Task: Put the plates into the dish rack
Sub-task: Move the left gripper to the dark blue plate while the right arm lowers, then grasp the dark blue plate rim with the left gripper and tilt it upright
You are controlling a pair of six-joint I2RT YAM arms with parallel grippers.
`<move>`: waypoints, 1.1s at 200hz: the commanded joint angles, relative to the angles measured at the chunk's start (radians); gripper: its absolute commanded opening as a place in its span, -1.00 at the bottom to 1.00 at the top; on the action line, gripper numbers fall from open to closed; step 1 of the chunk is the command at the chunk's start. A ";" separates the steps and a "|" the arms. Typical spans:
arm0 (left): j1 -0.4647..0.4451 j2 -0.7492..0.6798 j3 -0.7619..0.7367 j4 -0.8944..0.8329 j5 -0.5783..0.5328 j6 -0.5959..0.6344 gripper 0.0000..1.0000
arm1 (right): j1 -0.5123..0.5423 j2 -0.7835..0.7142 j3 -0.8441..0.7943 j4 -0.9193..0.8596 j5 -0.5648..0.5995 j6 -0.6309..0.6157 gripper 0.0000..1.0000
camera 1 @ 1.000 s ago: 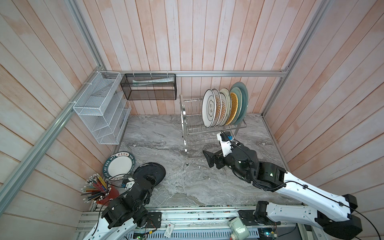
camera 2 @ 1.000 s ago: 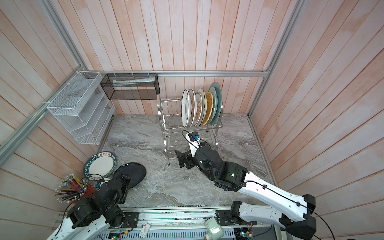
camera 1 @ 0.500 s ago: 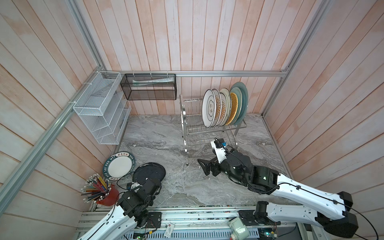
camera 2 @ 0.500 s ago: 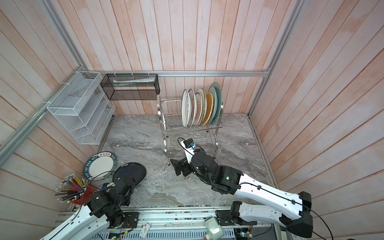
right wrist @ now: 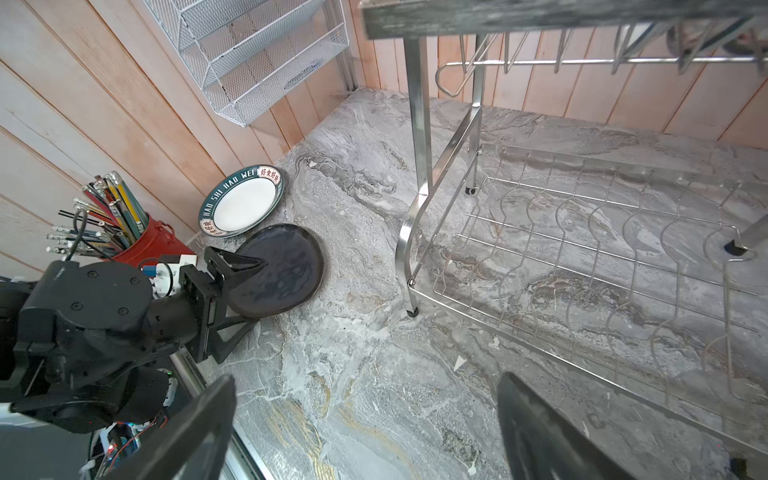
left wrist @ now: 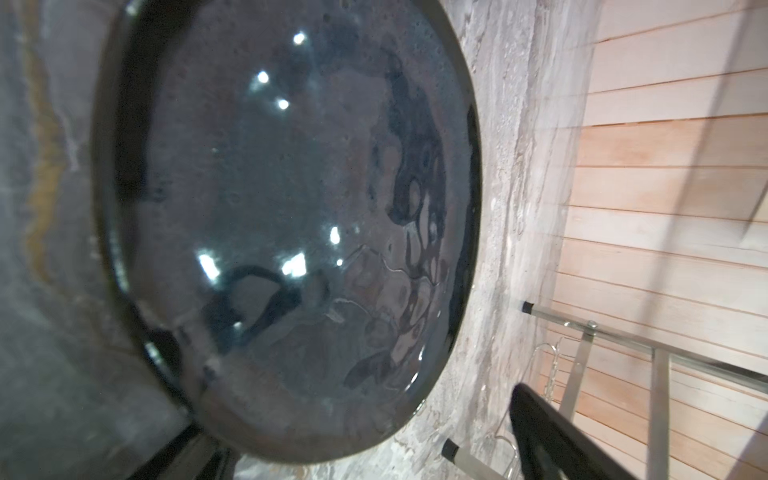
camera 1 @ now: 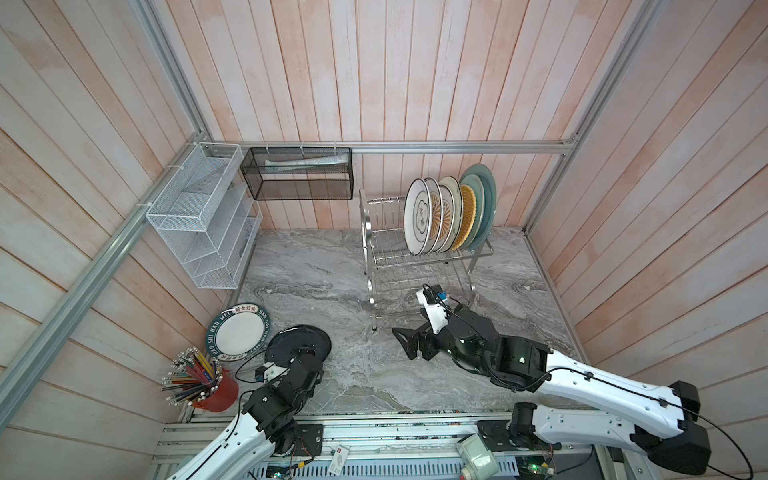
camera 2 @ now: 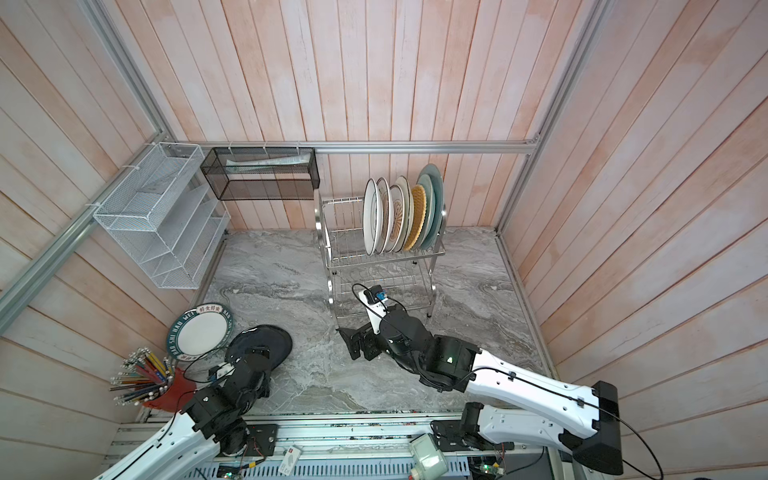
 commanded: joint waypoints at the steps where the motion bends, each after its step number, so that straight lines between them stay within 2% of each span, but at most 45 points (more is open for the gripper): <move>1: 0.046 0.055 -0.075 0.062 0.024 0.086 1.00 | 0.005 -0.017 -0.017 0.024 -0.020 0.022 0.95; 28: 0.130 0.151 -0.087 0.233 0.070 0.239 1.00 | 0.005 -0.027 -0.030 0.022 -0.019 0.032 0.96; 67: 0.276 0.361 -0.074 0.499 0.223 0.447 1.00 | 0.005 -0.036 -0.047 0.026 -0.024 0.046 0.96; 101: 0.388 0.558 -0.027 0.691 0.366 0.582 1.00 | 0.005 -0.043 -0.054 0.024 -0.021 0.053 0.96; 134: 0.464 0.686 0.023 0.774 0.472 0.639 1.00 | 0.007 -0.047 -0.065 0.032 -0.018 0.058 0.96; 152: 0.477 0.663 0.012 0.753 0.481 0.606 1.00 | 0.006 -0.041 -0.073 0.041 -0.020 0.061 0.96; 175: 0.514 0.541 -0.030 0.676 0.476 0.542 1.00 | 0.007 -0.035 -0.080 0.057 -0.028 0.062 0.96; 198: 0.598 0.389 -0.072 0.572 0.495 0.497 0.98 | 0.007 -0.025 -0.085 0.070 -0.038 0.059 0.95; 220: 0.692 0.286 -0.131 0.571 0.547 0.474 0.83 | 0.007 -0.014 -0.082 0.078 -0.047 0.052 0.96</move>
